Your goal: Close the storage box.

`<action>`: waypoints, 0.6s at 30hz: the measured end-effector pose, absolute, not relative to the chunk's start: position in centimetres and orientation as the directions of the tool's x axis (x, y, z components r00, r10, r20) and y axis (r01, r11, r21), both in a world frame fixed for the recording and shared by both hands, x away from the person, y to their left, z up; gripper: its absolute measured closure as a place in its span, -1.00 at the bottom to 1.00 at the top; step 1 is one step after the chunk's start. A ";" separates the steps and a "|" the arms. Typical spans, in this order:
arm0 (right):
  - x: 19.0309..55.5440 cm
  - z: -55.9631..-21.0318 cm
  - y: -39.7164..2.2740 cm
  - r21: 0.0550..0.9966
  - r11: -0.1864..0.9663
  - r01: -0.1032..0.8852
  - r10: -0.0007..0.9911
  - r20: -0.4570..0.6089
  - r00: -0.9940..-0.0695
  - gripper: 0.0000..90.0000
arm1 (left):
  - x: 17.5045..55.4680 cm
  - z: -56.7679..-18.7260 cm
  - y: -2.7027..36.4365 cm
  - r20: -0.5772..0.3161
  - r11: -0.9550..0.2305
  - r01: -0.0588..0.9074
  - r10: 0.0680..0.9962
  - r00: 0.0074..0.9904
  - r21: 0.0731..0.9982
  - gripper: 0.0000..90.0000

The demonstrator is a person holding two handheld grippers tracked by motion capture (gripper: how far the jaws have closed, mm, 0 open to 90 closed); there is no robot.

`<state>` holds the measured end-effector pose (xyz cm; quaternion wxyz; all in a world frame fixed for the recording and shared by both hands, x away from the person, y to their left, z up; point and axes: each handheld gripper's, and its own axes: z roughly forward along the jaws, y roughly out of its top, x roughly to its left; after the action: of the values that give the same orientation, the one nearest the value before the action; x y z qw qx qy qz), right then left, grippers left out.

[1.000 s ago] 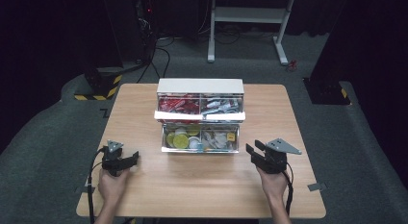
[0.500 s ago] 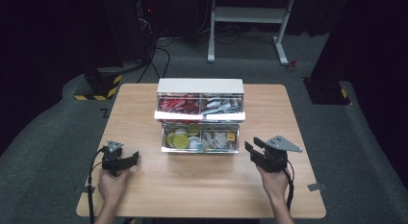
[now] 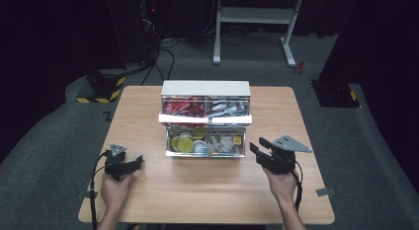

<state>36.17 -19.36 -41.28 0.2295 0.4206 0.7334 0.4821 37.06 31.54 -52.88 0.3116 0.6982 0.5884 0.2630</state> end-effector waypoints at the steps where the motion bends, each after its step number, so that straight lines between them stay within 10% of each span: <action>1: 36.2 -41.2 -19.4 0.901 0.174 0.397 0.838 0.076 -0.541 0.25 | 37.1 -52.9 31.5 0.000 -0.113 0.658 0.986 0.169 0.745 -0.45; 18: 36.5 -39.0 -18.6 0.906 0.195 0.375 0.817 0.062 -0.574 0.24 | 37.1 -52.9 31.5 -0.001 -0.112 0.657 0.986 0.170 0.746 -0.45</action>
<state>36.48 -18.58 -39.04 0.2253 0.4030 0.7393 0.4902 37.06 31.55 -52.89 0.3127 0.6978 0.5883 0.2629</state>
